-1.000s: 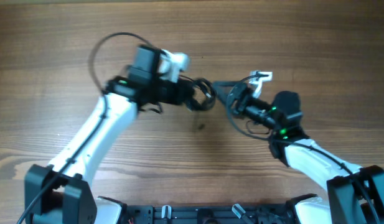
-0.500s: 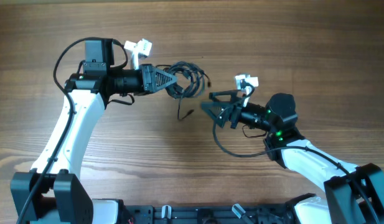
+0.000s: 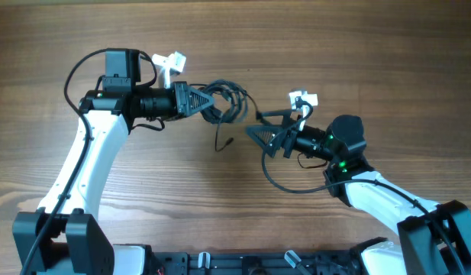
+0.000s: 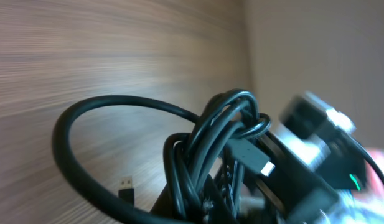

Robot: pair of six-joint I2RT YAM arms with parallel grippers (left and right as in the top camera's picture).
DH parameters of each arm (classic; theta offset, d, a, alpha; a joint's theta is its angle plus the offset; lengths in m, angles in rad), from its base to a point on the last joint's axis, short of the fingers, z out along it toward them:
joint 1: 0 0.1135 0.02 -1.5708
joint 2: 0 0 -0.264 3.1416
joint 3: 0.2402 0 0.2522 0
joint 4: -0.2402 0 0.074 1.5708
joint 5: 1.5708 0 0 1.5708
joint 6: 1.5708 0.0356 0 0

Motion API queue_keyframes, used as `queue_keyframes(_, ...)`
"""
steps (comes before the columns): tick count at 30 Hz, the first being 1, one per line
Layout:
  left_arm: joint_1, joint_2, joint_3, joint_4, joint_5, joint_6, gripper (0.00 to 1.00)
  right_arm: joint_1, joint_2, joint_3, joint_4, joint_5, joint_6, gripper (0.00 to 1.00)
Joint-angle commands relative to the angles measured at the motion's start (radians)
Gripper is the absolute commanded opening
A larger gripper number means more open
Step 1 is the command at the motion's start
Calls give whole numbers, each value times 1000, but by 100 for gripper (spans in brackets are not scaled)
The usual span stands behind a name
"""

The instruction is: Untangle cables

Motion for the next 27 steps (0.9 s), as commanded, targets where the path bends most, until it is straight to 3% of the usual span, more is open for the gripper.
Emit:
queue_keyframes(1, 3, -23, 17, 27, -274, -383, 4, 48, 7, 1, -10, -46, 26, 100)
queue_keyframes(3, 3, -23, 17, 33, -275, -574, 4, 117, 10, 1, -46, 83, -64, 100)
queue_keyframes(8, 3, -23, 17, 29, -274, -880, 4, 227, 11, 1, -123, 336, -133, 100)
queue_keyframes(10, -4, -23, 17, 29, -274, -911, 4, 266, 11, 1, -119, 453, -132, 96)
queue_keyframes(14, -40, -23, 17, 25, -275, -911, 4, 288, 11, 1, -108, 579, -124, 73)
queue_keyframes(21, -121, -23, 17, 21, -368, -910, 4, 288, 10, 1, -95, 579, -125, 61)
queue_keyframes(24, -144, -23, 17, 21, -369, -910, 4, 288, 10, 1, -96, 574, -124, 34)
queue_keyframes(26, -159, -23, 17, 18, -397, -901, 4, 288, 10, 1, -85, 523, -108, 5)
queue_keyframes(27, -163, -23, 17, 14, -422, -863, 4, 283, 2, 1, -83, 489, -96, 5)
